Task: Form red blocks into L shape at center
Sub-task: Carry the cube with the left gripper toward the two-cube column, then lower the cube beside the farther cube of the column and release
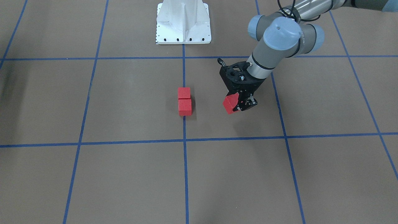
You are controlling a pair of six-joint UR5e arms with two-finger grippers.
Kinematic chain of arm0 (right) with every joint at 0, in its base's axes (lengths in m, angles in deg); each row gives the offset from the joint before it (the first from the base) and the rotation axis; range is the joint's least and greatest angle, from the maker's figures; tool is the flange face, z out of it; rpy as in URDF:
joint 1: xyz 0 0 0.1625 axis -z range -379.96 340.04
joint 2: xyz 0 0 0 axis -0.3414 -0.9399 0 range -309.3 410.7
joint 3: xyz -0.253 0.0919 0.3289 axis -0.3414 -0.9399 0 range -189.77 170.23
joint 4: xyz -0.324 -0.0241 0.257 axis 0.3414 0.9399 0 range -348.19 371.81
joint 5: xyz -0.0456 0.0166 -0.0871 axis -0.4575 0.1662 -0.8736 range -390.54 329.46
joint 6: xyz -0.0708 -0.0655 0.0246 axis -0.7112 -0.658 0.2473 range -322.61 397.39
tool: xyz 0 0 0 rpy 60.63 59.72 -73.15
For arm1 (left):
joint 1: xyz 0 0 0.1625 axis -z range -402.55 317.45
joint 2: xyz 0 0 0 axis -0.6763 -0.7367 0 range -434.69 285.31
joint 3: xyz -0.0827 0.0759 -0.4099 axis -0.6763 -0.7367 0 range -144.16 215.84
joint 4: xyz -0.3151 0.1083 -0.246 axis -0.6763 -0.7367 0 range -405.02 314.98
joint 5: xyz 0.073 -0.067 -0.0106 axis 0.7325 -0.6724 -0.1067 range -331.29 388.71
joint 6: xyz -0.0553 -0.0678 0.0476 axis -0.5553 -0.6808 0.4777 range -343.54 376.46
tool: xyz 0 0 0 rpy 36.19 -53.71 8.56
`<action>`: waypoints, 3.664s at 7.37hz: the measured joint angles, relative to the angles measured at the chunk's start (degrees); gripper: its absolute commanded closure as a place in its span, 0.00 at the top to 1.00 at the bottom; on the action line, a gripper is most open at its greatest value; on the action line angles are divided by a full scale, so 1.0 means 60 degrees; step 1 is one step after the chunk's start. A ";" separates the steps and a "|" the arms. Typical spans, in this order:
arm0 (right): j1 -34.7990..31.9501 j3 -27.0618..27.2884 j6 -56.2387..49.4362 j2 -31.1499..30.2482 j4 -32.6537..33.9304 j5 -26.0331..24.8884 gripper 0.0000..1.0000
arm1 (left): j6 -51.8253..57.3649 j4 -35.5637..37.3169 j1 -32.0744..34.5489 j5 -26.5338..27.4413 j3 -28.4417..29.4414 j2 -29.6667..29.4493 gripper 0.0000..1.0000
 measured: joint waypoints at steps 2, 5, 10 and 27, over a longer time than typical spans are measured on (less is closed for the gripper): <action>-0.0378 0.0109 -0.1184 -0.0440 -0.0083 -0.0377 1.00 | 0.1183 0.0632 -0.0298 0.0068 0.0396 -0.0522 0.00; -0.0417 0.0116 -0.2292 -0.0609 0.0194 -0.0513 1.00 | 0.1736 0.0744 -0.0594 0.0079 0.1446 -0.1394 0.00; -0.0419 0.0082 -0.2343 -0.0617 0.0220 -0.0472 0.99 | 0.1923 0.0706 -0.0994 0.0073 0.2516 -0.2243 0.08; -0.0419 0.0132 -0.2341 -0.0617 0.0175 -0.0355 1.00 | 0.1750 0.0633 -0.1433 0.0080 0.3024 -0.2486 0.29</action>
